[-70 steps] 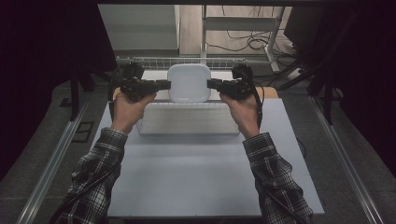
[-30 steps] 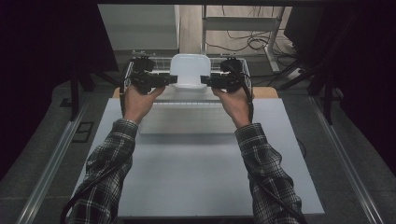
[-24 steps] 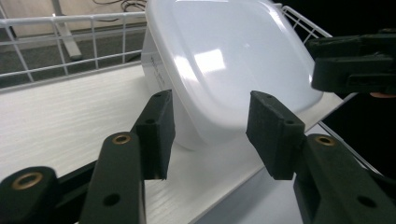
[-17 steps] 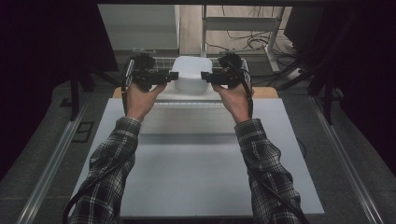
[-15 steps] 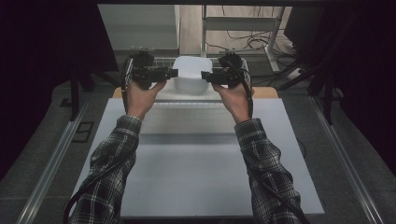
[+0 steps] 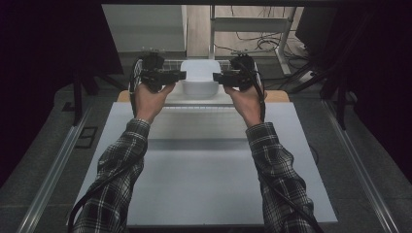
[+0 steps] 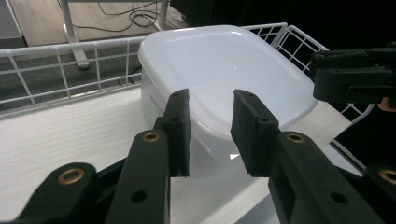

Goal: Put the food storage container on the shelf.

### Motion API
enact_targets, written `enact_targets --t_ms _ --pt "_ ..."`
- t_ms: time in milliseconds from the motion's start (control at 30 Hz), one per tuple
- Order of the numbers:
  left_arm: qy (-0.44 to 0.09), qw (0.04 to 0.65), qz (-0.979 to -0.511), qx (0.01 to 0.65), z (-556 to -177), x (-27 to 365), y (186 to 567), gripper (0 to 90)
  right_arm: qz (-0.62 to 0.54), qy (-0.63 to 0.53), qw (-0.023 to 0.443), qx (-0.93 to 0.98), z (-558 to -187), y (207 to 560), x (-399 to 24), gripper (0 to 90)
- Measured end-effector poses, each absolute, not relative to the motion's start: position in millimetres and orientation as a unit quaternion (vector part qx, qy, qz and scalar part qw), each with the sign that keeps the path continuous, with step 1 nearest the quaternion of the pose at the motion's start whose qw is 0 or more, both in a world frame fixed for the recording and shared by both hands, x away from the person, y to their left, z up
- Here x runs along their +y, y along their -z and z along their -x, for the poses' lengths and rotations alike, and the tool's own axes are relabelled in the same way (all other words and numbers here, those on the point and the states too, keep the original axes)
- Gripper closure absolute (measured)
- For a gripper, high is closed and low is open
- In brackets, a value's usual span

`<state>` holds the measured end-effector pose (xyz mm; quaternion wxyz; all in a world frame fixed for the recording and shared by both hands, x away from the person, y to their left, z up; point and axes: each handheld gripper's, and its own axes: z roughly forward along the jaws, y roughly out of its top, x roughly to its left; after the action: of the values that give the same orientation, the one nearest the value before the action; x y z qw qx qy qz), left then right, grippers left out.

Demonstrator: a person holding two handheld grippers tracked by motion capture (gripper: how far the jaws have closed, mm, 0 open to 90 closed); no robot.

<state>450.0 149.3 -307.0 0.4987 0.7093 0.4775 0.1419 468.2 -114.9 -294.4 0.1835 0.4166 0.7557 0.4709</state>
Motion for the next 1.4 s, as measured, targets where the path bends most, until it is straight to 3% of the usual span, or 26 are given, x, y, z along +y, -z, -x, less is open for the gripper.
enact_targets --t_ms 100,200,400,633,1400 --pt "-0.166 0.516 -0.702 0.462 -441.3 152.4 299.6 62.2 -0.409 -0.473 0.198 0.755 -464.3 293.1 -114.6 54.6" --pt "-0.167 0.513 -0.716 0.443 -432.2 151.2 299.3 48.9 -0.394 -0.482 0.191 0.759 -457.6 293.1 -117.4 46.3" --pt "-0.154 0.512 -0.742 0.405 -418.5 148.6 316.4 25.8 -0.359 -0.492 0.179 0.773 -441.3 306.0 -123.2 20.0" --pt "-0.15 0.501 -0.766 0.373 -401.6 143.4 336.2 12.6 -0.328 -0.48 0.183 0.793 -422.9 318.9 -124.4 8.3" --pt "-0.128 0.503 -0.781 0.346 -350.4 148.2 398.0 3.5 -0.282 -0.478 0.179 0.813 -368.9 363.5 -133.8 1.9"
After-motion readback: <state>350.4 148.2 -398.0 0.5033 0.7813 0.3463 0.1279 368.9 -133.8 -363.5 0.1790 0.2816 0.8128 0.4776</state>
